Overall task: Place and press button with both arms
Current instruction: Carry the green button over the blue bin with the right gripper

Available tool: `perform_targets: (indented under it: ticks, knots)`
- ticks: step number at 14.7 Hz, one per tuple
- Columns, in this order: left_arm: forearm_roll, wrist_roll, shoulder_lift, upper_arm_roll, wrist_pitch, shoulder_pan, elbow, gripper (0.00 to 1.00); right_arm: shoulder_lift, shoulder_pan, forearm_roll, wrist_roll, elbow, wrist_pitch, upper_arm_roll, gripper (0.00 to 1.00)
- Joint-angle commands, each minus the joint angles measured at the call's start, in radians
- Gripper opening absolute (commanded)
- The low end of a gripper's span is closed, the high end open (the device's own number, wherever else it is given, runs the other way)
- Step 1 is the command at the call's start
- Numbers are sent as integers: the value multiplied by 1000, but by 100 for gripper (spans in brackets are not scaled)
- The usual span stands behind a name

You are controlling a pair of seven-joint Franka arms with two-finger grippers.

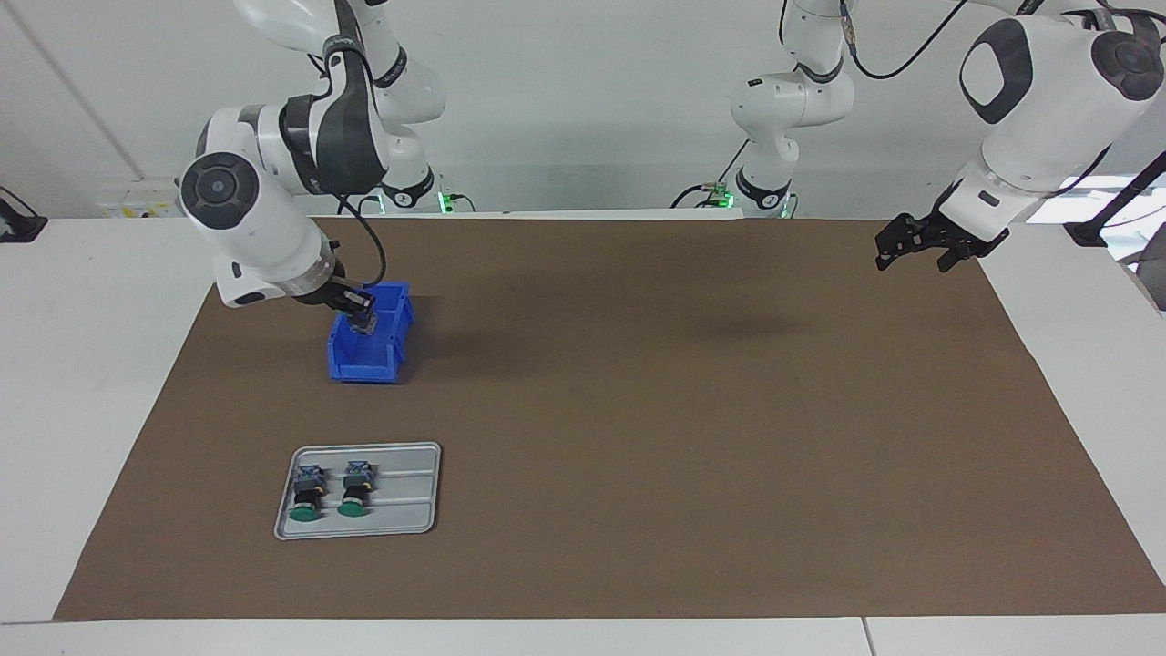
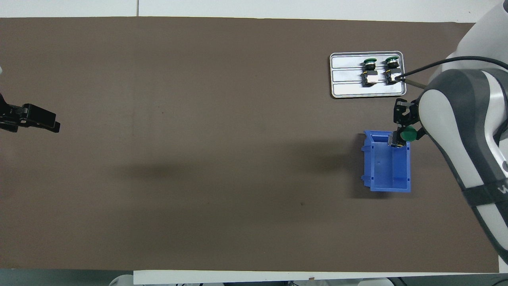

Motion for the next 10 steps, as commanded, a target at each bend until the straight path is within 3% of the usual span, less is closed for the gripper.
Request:
perform_targets:
  ticks: [1,8,10]
  knots:
    - [9,12,-24,-5,4,11,-22,100,-137,44,-64,33,-198,71,11,12]
    - [9,12,-24,-5,4,11,-22,100,-154,35,-91,30,-252,137,12,12]
    - [9,12,-24,-5,4,11,-22,100,-158,29,-117,30,-277,213,12,12]
